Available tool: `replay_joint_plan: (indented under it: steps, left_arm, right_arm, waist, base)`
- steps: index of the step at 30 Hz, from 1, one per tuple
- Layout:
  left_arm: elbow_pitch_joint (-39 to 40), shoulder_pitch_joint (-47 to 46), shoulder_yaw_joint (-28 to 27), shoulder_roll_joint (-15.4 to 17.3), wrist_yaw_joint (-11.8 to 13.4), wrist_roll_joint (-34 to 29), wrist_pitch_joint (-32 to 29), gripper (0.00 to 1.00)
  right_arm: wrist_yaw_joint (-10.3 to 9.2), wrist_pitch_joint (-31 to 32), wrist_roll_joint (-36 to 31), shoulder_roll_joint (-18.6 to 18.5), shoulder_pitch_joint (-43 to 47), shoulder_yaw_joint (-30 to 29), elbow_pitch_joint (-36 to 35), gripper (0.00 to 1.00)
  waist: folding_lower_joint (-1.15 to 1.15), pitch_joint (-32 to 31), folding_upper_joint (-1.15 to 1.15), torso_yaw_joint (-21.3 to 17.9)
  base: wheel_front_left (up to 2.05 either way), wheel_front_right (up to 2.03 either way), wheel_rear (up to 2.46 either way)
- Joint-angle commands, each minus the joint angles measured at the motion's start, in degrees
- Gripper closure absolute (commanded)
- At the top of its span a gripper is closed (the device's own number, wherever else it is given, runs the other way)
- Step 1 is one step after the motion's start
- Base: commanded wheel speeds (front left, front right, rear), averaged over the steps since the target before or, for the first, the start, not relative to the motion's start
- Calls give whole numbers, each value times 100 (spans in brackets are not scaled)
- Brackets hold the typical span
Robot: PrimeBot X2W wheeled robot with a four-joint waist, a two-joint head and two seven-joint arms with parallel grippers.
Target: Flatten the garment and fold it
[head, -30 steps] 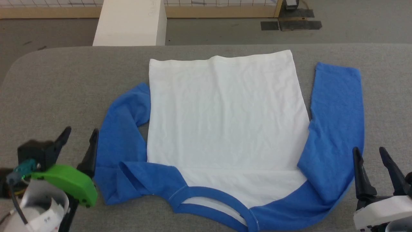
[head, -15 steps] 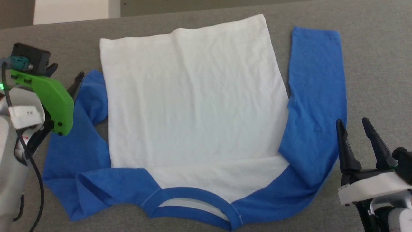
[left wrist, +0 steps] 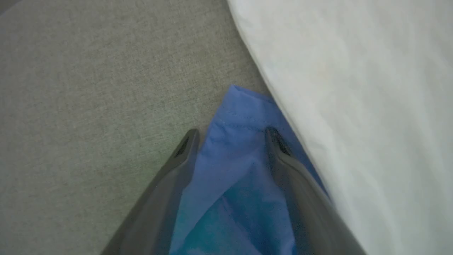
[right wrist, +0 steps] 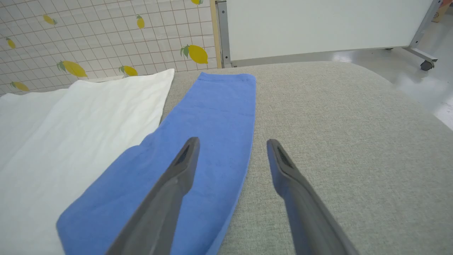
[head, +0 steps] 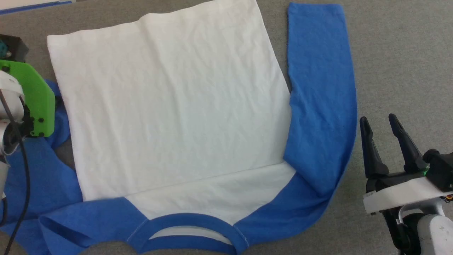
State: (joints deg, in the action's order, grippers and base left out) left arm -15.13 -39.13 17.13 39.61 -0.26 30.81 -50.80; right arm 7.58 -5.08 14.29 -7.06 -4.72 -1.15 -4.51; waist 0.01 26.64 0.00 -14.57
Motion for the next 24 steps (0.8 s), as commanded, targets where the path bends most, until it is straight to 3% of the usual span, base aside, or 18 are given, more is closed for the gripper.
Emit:
replay_joint_plan:
  steps: [1, 2, 3, 4, 7, 14, 18, 24]
  left_arm:
    - [-116, 135, 11, 14, 159, 102, -284, 0]
    - [-87, 193, -12, 1, 257, 174, -465, 8]
    - [-42, 232, -15, -1, 302, 216, -580, 70]
    - [27, 276, -37, -3, 370, 254, -663, 100]
    - [288, 350, -185, -11, 494, 256, -364, 100]
    - [609, 785, -713, 28, 694, -63, 1641, 100]
    - [764, 1184, -1086, 65, 884, -96, 2444, 100]
    - [1094, 1947, -1673, 284, 1293, -61, 2789, 100]
  right_arm:
    - [-9, -41, 28, -3, -112, 35, 21, 0]
    - [-9, -42, 25, -6, -118, 43, 24, 0]
    - [-9, -44, 22, -9, -119, 45, 25, 0]
    - [-9, -40, 18, -13, -119, 55, 28, 0]
    - [-9, -33, -10, -41, -113, 84, 31, 0]
    - [-9, 90, -177, -44, 63, -88, 55, 0]
    - [-9, 233, -245, -41, 282, -183, -5, 0]
    - [-9, 443, -297, -3, 617, -278, -166, 0]
  waist:
    - [-1, 57, 0, -50]
    - [-1, 50, 0, -34]
    - [-1, 39, 0, -13]
    - [-1, 18, 0, 18]
    - [-1, -73, 0, 124]
    - [-1, -634, 0, 532]
    - [-1, -1020, 0, 827]
    - [-1, -1515, 0, 1206]
  base:
    - [0, 0, 0]
    - [0, 0, 0]
    - [0, 0, 0]
    - [0, 0, 0]
    - [0, 0, 0]
    - [0, 0, 0]
    - [0, 0, 0]
    - [0, 0, 0]
